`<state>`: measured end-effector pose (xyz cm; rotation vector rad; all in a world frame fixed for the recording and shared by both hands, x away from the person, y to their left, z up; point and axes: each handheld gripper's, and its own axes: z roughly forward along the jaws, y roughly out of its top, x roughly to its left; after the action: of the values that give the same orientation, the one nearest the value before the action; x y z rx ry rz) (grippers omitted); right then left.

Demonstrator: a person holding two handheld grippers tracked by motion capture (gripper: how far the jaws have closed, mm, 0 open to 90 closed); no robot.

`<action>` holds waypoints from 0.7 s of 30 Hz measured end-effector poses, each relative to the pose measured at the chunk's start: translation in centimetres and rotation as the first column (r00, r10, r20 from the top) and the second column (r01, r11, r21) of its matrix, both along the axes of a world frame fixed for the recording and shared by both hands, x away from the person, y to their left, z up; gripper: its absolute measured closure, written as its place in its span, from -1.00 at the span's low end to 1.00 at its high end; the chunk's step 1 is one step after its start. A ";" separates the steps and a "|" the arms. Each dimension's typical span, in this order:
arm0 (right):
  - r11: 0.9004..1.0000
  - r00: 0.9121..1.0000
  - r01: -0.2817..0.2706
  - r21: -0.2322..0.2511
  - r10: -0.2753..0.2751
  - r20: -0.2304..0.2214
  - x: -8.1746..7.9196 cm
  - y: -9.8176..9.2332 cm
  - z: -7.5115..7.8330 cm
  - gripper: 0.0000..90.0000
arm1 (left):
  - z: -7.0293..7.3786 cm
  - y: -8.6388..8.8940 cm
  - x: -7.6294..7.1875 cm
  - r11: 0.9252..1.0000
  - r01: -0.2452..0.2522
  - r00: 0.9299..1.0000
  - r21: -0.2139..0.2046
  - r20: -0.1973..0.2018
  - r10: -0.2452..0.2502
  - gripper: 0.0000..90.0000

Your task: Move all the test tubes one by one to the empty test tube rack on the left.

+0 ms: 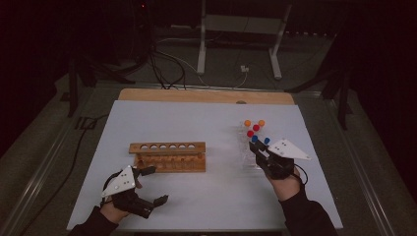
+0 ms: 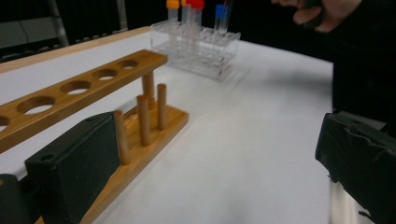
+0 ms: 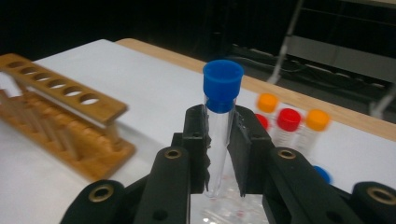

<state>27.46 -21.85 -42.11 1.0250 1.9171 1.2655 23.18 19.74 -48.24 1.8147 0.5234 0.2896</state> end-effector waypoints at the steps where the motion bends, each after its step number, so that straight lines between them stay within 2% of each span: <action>1: 1.000 1.000 -0.022 0.005 0.022 -0.007 -0.2 0.4 -0.1 0.71 | 0.1 -0.1 0.0 1.000 -0.009 1.000 0.000 -0.006 0.009 -0.99; 4: 0.999 0.999 -0.039 0.006 0.039 -0.016 -0.4 0.9 -0.3 0.71 | 0.3 -0.3 0.0 1.000 -0.020 1.000 -0.006 -0.025 0.019 -0.99; 12: 0.992 0.990 -0.126 0.003 0.126 -0.059 -0.9 2.6 -1.4 0.71 | 1.4 -1.4 0.2 1.000 0.023 0.998 0.017 -0.053 -0.022 -0.99; 15: 0.989 0.987 -0.145 0.005 0.145 -0.067 -1.0 2.8 -1.7 0.71 | 1.8 -2.1 0.3 0.999 0.037 0.998 0.034 -0.043 -0.036 -0.99; 21: 0.981 0.977 -0.193 0.003 0.193 -0.086 -1.4 3.6 -2.3 0.71 | 3.0 -3.7 0.9 0.997 0.078 0.996 0.029 -0.044 -0.077 -0.97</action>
<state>26.07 -18.20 -44.42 0.9213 2.1273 1.3412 24.12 16.05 -45.22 1.8692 0.4798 0.2071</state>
